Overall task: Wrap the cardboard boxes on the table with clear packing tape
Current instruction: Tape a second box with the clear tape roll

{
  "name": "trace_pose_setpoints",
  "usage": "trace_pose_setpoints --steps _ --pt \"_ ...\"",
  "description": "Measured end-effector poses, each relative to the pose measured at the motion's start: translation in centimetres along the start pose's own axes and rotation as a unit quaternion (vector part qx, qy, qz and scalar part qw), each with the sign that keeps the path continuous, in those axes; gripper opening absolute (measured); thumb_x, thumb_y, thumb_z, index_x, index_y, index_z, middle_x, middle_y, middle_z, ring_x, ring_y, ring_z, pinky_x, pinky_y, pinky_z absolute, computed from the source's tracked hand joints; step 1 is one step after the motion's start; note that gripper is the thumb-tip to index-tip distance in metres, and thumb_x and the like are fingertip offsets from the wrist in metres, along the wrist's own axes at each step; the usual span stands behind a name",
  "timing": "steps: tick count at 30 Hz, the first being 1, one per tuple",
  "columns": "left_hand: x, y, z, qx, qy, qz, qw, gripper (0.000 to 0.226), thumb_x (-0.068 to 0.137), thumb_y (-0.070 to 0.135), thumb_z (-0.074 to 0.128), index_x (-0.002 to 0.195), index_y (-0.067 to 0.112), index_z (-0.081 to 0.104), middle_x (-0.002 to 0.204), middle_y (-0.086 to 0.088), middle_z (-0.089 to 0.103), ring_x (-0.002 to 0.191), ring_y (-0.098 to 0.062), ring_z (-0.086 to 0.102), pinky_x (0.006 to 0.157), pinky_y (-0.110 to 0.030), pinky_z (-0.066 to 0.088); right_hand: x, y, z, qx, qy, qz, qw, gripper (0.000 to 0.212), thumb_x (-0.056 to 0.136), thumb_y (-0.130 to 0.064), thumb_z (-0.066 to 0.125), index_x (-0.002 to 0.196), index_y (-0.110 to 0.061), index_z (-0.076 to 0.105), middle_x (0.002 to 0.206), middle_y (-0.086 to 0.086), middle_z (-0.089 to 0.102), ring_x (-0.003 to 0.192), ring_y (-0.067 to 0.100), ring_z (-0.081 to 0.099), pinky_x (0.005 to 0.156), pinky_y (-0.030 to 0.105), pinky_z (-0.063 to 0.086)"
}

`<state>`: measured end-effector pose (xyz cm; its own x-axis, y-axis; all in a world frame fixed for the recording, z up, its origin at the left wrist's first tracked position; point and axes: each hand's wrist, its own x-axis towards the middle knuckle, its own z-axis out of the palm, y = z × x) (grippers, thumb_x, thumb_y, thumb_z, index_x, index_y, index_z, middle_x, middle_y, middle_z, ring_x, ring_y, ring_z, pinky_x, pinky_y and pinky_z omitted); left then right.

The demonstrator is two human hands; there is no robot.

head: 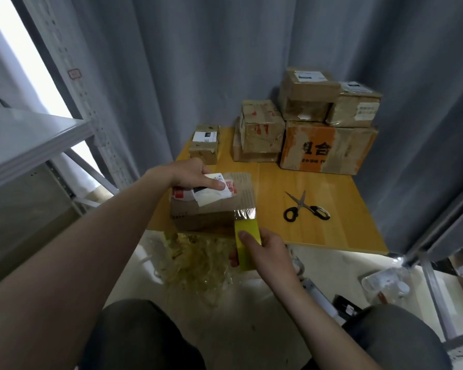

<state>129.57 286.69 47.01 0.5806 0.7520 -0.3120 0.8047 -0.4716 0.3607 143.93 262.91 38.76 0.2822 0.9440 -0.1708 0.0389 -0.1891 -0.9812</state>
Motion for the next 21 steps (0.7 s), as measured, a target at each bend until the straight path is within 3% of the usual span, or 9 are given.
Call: trace_pose_setpoints --steps 3,5,7,8,10,12,13,18,21 --pt "0.7 -0.4 0.8 -0.009 0.016 0.038 0.999 0.067 0.095 0.059 0.062 0.155 0.039 0.042 0.153 0.0 0.053 0.136 -0.023 0.052 0.112 -0.043 0.043 1.6 -1.1 0.0 0.005 -0.004 -0.018 1.0 0.014 0.105 -0.03 0.058 0.101 -0.026 0.07 0.084 0.009 0.079 0.076 0.032 0.077 0.081 0.056 0.062" --pt "1.0 0.1 1.2 0.015 -0.001 0.085 0.996 0.064 0.106 0.036 0.054 0.161 0.045 0.022 0.168 0.003 0.03 0.153 -0.021 0.026 0.125 -0.043 0.024 2.5 -1.7 0.1 -0.002 -0.003 -0.029 1.0 0.016 0.105 -0.034 0.057 0.098 -0.027 0.07 0.083 0.008 0.079 0.075 0.033 0.076 0.078 0.053 0.063" --pt "1.3 1.1 1.7 0.027 -0.016 0.114 0.993 0.063 0.109 0.018 0.044 0.163 0.04 0.019 0.171 0.003 0.017 0.157 -0.017 0.01 0.126 -0.04 0.01 3.1 -1.8 0.1 0.006 -0.008 -0.027 1.0 0.018 0.106 -0.035 0.055 0.097 -0.027 0.068 0.078 0.004 0.078 0.071 0.03 0.076 0.07 0.045 0.063" --pt "1.5 1.6 2.1 0.023 -0.02 0.116 0.993 0.06 0.109 0.02 0.04 0.163 0.038 0.019 0.172 0.003 0.014 0.158 -0.017 0.008 0.127 -0.039 0.007 3.2 -1.8 0.1 0.011 -0.011 -0.023 1.0 0.018 0.107 -0.034 0.054 0.097 -0.026 0.068 0.075 0.002 0.077 0.066 0.027 0.075 0.064 0.04 0.062" --pt "2.1 2.1 2.9 0.022 -0.017 0.104 0.994 0.058 0.106 0.055 0.03 0.162 0.043 0.019 0.173 0.007 0.011 0.159 -0.016 0.008 0.129 -0.045 0.004 3.4 -1.8 0.1 0.018 -0.02 -0.019 0.999 0.019 0.108 -0.032 0.052 0.098 -0.024 0.066 0.069 0.001 0.075 0.059 0.025 0.073 0.057 0.035 0.059" --pt "2.3 2.4 3.6 0.019 -0.001 0.08 0.997 0.081 0.086 0.09 0.014 0.159 0.053 0.017 0.172 0.016 0.008 0.159 -0.015 0.006 0.126 -0.061 0.004 3.6 -1.6 0.1 0.018 -0.018 -0.025 0.999 0.021 0.109 -0.032 0.05 0.099 -0.023 0.066 0.068 0.002 0.074 0.058 0.025 0.072 0.057 0.036 0.059" --pt "2.4 2.4 3.8 0.028 0.003 0.073 0.997 0.085 0.081 0.095 0.009 0.157 0.057 0.014 0.171 0.02 0.004 0.159 -0.016 0.001 0.122 -0.068 0.002 3.6 -1.6 0.2 0.016 -0.016 -0.027 0.999 0.021 0.109 -0.033 0.049 0.1 -0.022 0.066 0.069 0.003 0.073 0.057 0.025 0.071 0.057 0.036 0.059" --pt "0.5 1.9 4.7 0.118 0.014 0.158 0.98 0.059 0.107 0.057 0.009 0.164 0.04 0.005 0.171 0.017 -0.009 0.158 -0.017 -0.017 0.114 -0.078 -0.01 3.9 -1.4 0.6 -0.017 -0.002 -0.022 1.0 0.027 0.103 -0.051 0.048 0.102 -0.03 0.065 0.089 0.008 0.076 0.076 0.03 0.075 0.08 0.051 0.062" --pt "-1.3 1.0 5.7 0.092 0.005 0.202 0.975 0.058 0.098 0.072 0.003 0.154 0.059 0.005 0.167 0.029 -0.005 0.156 -0.007 -0.02 0.115 -0.07 -0.022 4.1 -1.2 0.5 -0.021 -0.004 -0.016 1.0 0.031 0.097 -0.057 0.048 0.101 -0.032 0.065 0.093 0.009 0.076 0.088 0.035 0.073 0.088 0.056 0.06"
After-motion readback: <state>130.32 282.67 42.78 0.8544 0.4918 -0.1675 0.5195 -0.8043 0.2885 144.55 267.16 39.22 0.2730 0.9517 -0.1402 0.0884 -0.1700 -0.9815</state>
